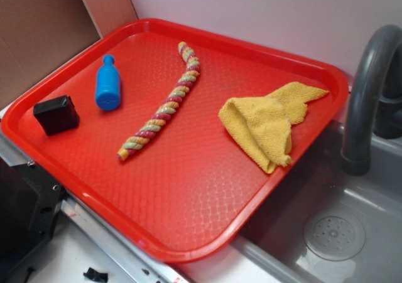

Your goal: Grab the multicolored rope.

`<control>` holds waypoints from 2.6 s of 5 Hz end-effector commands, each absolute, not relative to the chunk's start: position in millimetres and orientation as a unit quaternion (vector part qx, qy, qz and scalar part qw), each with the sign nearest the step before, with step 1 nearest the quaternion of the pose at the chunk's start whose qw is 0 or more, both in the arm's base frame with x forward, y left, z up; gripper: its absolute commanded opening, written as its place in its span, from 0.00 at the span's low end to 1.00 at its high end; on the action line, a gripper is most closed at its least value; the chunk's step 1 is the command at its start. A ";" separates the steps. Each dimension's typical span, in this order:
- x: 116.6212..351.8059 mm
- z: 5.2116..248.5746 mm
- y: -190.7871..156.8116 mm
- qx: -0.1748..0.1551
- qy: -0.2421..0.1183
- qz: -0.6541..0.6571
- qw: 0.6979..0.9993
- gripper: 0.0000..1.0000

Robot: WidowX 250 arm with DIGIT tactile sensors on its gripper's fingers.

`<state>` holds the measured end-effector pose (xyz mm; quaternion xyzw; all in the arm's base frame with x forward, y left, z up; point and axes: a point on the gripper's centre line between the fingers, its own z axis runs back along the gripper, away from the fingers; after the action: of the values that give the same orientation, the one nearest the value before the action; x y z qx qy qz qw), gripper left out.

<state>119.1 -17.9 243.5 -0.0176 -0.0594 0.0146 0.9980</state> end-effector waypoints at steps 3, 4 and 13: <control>154.7 213.4 -22.4 -0.018 -0.129 0.199 0.971 1.00; 183.0 183.9 -27.8 -0.025 -0.140 0.266 0.953 1.00; 241.3 20.4 -41.1 0.040 -0.054 0.219 0.973 0.00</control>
<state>241.4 -44.5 19.5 0.0407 -0.0514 0.2156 0.9743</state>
